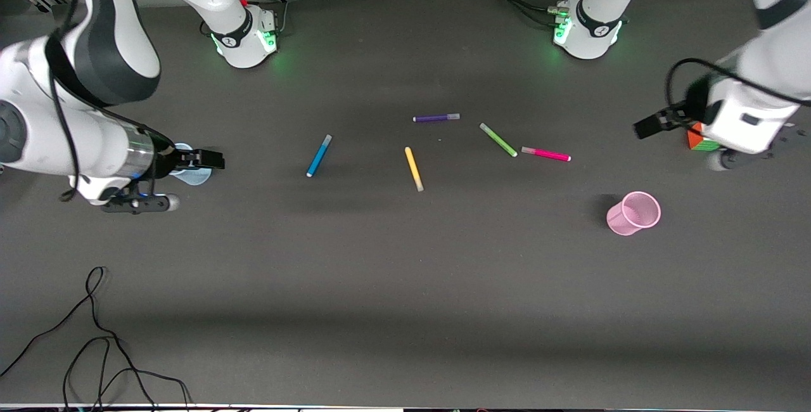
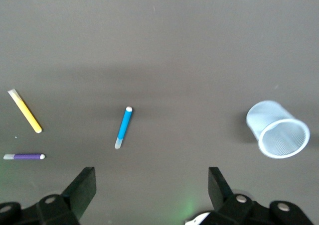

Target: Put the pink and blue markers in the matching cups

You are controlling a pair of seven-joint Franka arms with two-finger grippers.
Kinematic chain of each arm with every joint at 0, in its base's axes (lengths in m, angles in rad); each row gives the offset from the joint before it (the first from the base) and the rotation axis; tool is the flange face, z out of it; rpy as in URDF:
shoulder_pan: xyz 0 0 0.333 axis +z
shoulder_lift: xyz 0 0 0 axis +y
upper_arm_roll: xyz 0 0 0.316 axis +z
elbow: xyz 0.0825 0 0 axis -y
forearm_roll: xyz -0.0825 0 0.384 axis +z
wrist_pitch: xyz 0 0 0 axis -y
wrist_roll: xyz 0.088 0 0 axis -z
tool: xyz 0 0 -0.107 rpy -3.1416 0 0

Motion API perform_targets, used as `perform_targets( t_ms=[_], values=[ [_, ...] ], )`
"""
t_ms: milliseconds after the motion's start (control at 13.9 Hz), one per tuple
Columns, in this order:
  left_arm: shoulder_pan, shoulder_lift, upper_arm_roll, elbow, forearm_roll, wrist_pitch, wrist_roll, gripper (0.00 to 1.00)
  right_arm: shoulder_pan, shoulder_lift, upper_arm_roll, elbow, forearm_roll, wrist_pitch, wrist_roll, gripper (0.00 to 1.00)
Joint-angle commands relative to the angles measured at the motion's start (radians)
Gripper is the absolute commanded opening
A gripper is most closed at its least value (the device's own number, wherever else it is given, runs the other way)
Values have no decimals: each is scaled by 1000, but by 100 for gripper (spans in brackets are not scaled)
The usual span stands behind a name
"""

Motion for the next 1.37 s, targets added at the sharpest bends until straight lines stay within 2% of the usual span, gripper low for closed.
perform_targets(
  t_ms=[0, 144, 288, 504, 719, 863, 1151, 1295],
  values=[
    [-3, -102, -78, -156, -15, 92, -306, 99, 34, 59, 0, -28, 32, -3, 57, 100],
    [-3, -168, -137, -268, -45, 168, -517, 100, 40, 132, 0, -44, 104, 9, 69, 100],
    [-12, -220, -182, -372, -64, 245, -679, 100, 59, 172, 7, -80, 130, 58, 89, 100],
    [-51, -286, -184, -509, -68, 348, -912, 100, 71, 234, 41, -183, 182, 210, 148, 100],
    [-42, -335, -176, -627, -68, 414, -936, 100, 66, 309, 44, -212, 257, 255, 149, 100],
    [-32, -339, -161, -675, -68, 460, -936, 100, 66, 326, 44, -234, 271, 270, 149, 100],
    [-35, -313, -156, -839, -68, 702, -936, 100, 66, 361, 44, -268, 305, 336, 151, 98],
    [-45, -251, -156, -877, -68, 793, -936, 100, 68, 386, 44, -268, 305, 377, 151, 98]
  ],
)
